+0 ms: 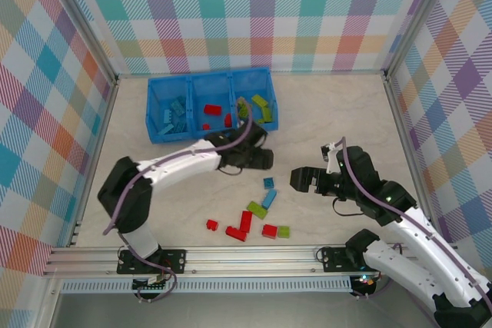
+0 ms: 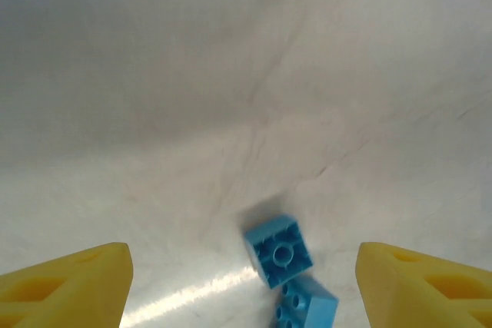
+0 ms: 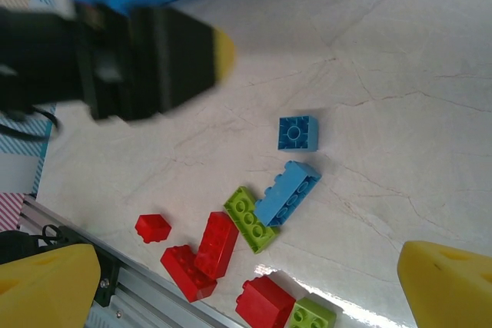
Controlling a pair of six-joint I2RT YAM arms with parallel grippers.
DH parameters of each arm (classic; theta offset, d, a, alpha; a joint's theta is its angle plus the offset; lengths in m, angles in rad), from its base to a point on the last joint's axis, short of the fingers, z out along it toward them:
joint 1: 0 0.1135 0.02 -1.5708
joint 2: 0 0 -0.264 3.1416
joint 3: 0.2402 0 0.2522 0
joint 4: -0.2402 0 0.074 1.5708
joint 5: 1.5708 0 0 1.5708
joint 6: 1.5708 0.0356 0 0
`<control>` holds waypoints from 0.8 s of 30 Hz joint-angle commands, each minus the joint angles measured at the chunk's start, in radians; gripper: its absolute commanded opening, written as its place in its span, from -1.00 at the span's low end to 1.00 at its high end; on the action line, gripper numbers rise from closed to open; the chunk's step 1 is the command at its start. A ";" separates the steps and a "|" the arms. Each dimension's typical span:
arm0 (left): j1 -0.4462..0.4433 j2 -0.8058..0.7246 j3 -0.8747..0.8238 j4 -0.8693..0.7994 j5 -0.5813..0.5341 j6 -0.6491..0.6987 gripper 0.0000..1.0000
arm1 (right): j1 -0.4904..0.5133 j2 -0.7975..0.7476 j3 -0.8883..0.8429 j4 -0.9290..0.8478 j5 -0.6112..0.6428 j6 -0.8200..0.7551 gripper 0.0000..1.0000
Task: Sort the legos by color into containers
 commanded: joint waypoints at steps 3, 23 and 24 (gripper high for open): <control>-0.074 0.085 -0.037 -0.022 -0.045 -0.164 0.55 | -0.003 -0.015 -0.012 0.006 -0.005 0.000 0.99; -0.110 0.243 0.041 0.059 -0.044 -0.159 0.42 | -0.003 -0.007 -0.015 -0.002 -0.002 -0.010 0.99; -0.110 0.242 0.044 0.062 -0.049 -0.154 0.41 | -0.003 -0.007 -0.013 -0.002 -0.002 -0.011 0.99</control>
